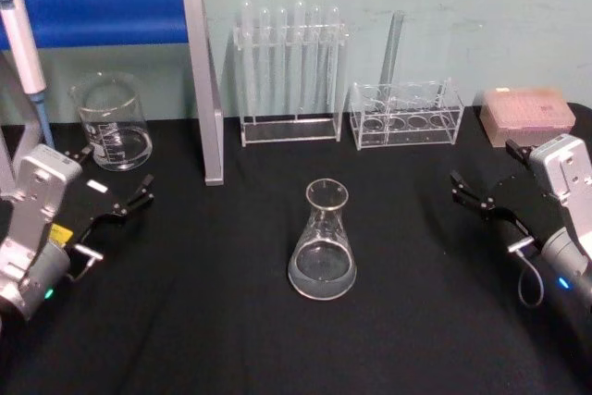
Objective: Grasp the erlenmeyer flask with one hand, shake it three times, then place it back.
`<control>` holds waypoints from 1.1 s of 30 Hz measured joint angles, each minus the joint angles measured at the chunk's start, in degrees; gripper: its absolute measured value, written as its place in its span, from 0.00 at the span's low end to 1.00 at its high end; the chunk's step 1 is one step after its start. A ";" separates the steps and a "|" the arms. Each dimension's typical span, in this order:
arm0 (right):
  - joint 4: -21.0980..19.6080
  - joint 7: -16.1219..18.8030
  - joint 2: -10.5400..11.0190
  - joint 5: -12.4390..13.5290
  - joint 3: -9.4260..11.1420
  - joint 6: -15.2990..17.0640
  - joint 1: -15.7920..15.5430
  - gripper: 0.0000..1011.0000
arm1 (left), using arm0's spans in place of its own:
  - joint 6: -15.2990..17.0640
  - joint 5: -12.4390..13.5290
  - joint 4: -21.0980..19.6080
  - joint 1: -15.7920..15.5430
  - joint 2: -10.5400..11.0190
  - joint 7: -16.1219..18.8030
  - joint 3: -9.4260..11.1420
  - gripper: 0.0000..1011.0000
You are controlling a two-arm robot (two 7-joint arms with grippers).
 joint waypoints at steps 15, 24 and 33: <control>0.00 0.00 0.00 0.00 0.00 0.00 0.00 0.99 | 0.00 0.00 0.00 0.00 0.00 0.00 0.00 0.99; -0.85 5.33 1.02 2.40 1.16 -1.88 -1.05 0.99 | 0.00 0.00 0.00 0.00 0.00 0.00 0.00 0.99; -4.84 16.38 3.73 8.17 2.35 -3.33 -3.60 0.99 | 0.00 0.00 0.00 0.00 0.00 0.00 0.00 0.99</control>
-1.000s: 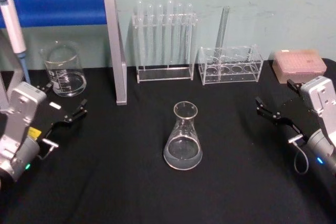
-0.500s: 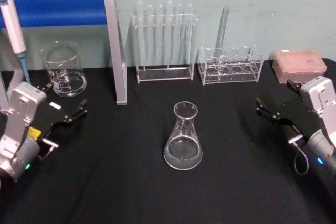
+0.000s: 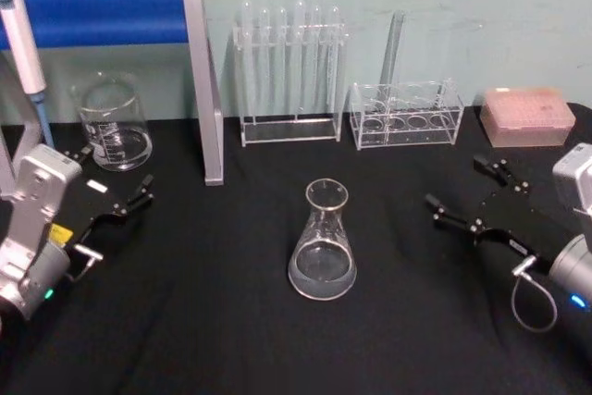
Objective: Grasp the erlenmeyer flask with one hand, shake it three times, then place it back.
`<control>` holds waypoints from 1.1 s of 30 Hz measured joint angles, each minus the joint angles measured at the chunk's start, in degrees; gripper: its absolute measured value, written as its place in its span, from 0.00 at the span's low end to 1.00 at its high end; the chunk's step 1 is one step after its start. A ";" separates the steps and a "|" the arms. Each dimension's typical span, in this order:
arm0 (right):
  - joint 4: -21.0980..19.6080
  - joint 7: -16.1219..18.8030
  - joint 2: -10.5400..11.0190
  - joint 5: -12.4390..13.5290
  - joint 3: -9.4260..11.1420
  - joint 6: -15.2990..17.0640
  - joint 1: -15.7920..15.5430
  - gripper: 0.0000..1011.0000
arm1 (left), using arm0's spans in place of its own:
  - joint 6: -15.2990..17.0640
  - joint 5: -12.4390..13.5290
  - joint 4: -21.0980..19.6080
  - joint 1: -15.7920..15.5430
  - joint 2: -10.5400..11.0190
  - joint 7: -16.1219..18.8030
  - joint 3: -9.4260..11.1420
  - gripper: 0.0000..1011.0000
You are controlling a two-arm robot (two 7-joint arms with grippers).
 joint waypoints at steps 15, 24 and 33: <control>-4.72 13.05 1.32 6.25 0.20 -1.02 -2.46 0.99 | 0.00 0.00 0.00 0.00 0.00 0.00 0.00 0.99; -5.03 19.22 -0.06 9.75 -0.39 2.88 -1.61 0.99 | 0.00 0.00 0.00 0.00 0.00 0.00 0.00 0.99; -3.19 21.40 -2.69 9.96 -1.32 5.23 0.41 0.99 | 0.00 0.00 0.00 -0.01 0.00 0.00 0.00 0.99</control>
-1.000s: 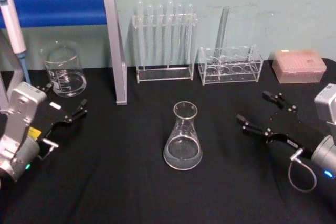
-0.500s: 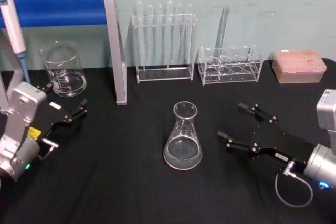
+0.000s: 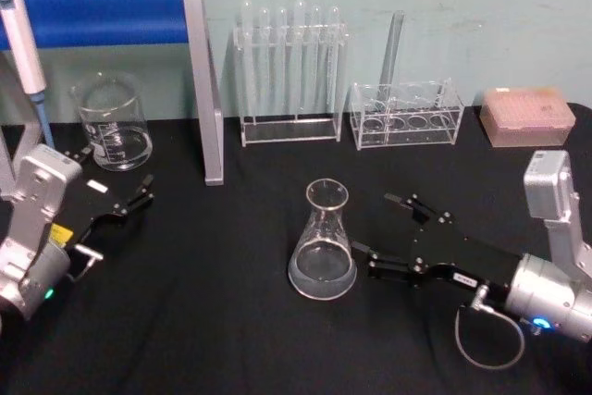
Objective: Grasp the erlenmeyer flask with one hand, shake it three times, then place it back.
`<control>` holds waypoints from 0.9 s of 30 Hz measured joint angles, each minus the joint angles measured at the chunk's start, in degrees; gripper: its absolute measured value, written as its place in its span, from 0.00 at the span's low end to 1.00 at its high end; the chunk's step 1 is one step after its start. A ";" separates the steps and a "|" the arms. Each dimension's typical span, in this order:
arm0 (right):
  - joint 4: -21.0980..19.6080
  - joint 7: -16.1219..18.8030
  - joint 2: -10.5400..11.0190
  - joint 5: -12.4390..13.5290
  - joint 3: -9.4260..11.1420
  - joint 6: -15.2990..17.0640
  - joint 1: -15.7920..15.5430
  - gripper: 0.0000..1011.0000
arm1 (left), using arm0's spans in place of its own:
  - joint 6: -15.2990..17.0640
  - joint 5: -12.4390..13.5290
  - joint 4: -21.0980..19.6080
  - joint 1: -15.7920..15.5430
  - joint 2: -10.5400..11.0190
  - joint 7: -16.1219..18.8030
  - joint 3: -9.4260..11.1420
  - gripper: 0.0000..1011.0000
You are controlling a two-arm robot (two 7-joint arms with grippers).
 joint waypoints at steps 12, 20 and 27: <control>4.24 1.01 -4.11 -1.10 -2.66 2.35 4.36 0.99 | 0.00 0.00 0.00 0.00 0.00 0.00 0.00 0.99; 7.27 0.79 -6.49 -2.23 -3.93 2.89 7.16 0.99 | 0.00 0.00 0.00 0.00 0.00 0.00 0.00 0.99; 9.47 0.60 -8.12 -2.82 -4.66 3.11 9.01 0.99 | 0.00 0.00 0.00 0.00 0.00 0.00 0.00 0.99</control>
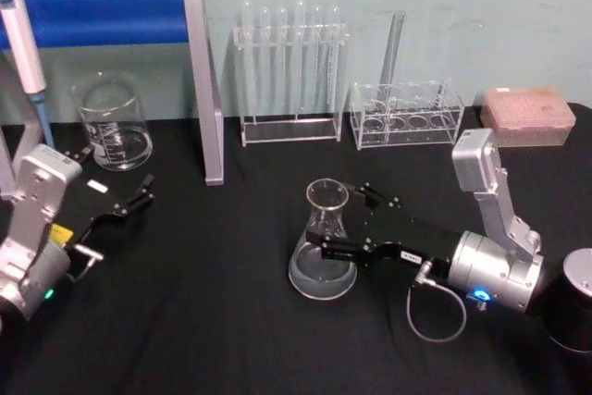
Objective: Grasp the erlenmeyer flask with one hand, shake it three times, then place it back.
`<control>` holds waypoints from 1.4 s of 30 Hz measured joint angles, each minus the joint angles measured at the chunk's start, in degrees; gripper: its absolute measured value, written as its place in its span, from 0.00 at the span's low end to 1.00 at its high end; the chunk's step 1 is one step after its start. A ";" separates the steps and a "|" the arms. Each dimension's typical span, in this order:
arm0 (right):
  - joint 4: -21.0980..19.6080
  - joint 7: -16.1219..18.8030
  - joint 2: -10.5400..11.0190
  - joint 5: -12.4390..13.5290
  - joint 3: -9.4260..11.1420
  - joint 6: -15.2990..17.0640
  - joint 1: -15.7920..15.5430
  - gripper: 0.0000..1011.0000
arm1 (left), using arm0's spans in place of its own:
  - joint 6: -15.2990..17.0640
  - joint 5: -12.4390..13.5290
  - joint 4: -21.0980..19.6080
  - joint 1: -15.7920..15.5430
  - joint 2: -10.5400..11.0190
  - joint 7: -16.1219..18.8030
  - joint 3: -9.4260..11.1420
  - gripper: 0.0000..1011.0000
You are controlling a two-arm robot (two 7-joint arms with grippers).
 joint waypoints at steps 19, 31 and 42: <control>1.90 -0.31 -1.14 -0.77 -0.53 0.66 1.49 0.99 | 0.00 0.00 0.00 0.00 0.00 0.00 0.00 0.99; 1.86 -0.31 -1.14 -0.76 -0.49 0.58 1.48 0.99 | 0.00 0.00 0.00 0.00 0.00 0.00 0.00 0.99; 1.83 -0.25 -1.14 -0.73 -0.48 0.53 1.45 0.85 | 0.00 0.00 0.00 0.00 0.00 0.00 0.00 0.99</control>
